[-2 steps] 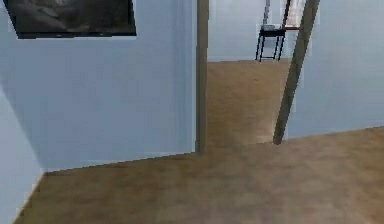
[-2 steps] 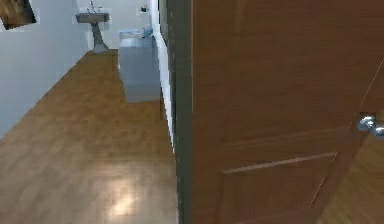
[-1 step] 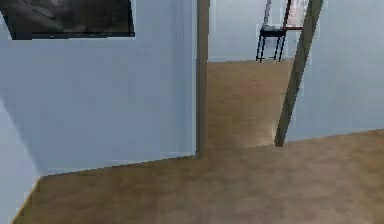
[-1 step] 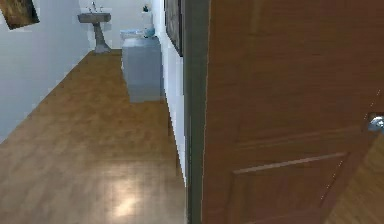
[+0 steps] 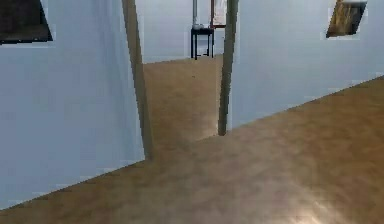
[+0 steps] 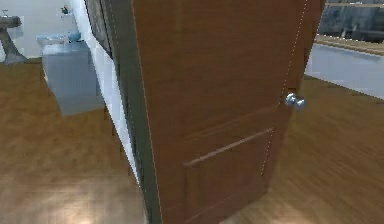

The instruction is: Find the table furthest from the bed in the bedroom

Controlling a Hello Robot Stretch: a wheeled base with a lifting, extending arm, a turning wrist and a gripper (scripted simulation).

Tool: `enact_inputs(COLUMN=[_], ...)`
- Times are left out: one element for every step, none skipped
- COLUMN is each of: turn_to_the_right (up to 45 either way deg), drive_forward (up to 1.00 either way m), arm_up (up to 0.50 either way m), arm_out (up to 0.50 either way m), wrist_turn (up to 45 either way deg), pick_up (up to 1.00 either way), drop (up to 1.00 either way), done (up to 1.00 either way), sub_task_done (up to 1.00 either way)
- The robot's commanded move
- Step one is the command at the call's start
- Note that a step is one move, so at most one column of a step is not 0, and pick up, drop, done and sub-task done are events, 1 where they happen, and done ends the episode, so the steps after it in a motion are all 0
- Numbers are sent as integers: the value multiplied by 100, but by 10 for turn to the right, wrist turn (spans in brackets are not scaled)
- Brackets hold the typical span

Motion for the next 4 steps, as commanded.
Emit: enact_inputs(turn_to_the_right=[0,0,-240,0], drive_forward=[100,75,0,100], arm_up=[0,0,0,0], arm_out=[0,0,0,0], wrist_turn=[0,0,0,0], pick_up=[0,0,0,0], drop=[0,0,0,0], done=[0,0,0,0], sub_task_done=[0,0,0,0])
